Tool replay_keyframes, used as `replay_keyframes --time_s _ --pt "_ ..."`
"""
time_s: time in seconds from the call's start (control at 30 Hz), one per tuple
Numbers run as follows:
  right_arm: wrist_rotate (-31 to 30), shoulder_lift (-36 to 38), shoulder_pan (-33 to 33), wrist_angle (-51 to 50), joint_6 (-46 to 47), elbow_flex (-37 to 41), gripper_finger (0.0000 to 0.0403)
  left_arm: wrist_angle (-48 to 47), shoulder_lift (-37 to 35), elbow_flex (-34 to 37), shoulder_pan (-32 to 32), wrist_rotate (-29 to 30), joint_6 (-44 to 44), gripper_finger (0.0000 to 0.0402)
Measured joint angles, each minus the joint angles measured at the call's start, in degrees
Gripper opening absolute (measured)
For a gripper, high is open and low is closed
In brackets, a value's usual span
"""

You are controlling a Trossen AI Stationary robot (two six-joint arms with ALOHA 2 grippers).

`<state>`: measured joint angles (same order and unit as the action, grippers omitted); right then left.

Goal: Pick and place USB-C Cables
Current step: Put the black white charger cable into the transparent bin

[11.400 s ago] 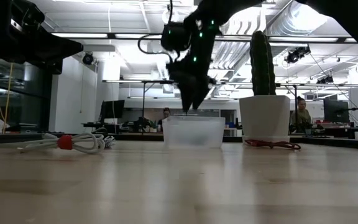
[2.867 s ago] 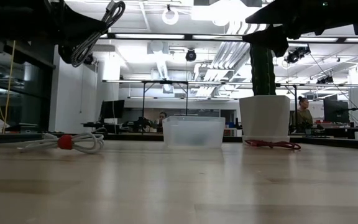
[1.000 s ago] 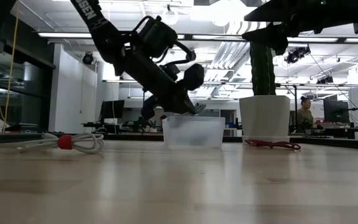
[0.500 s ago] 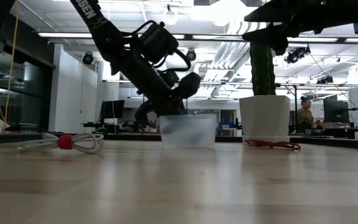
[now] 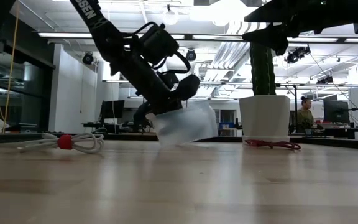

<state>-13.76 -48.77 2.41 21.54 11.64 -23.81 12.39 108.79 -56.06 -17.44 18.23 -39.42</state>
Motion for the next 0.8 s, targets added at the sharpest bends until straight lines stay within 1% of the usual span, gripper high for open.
replay_keyframes --time_s 0.17,0.47,0.57,0.8 --pt "0.0 0.0 -0.02 0.0 0.04 0.0 0.0261 2.45 0.02 0.01 0.36 -0.29 -0.02 0.0001" --pt "0.0 0.0 0.0 0.01 0.07 0.0 0.0261 3.05 0.02 0.01 0.31 -4.53 0.6 0.0001" --pt "0.0 0.0 0.0 0.02 0.09 0.0 0.0261 3.03 0.02 0.01 0.36 -4.77 0.62 0.0002" --pt "0.0 0.0 0.0 0.02 0.09 0.0 0.0261 3.05 0.02 0.01 0.36 -4.8 0.62 0.0028"
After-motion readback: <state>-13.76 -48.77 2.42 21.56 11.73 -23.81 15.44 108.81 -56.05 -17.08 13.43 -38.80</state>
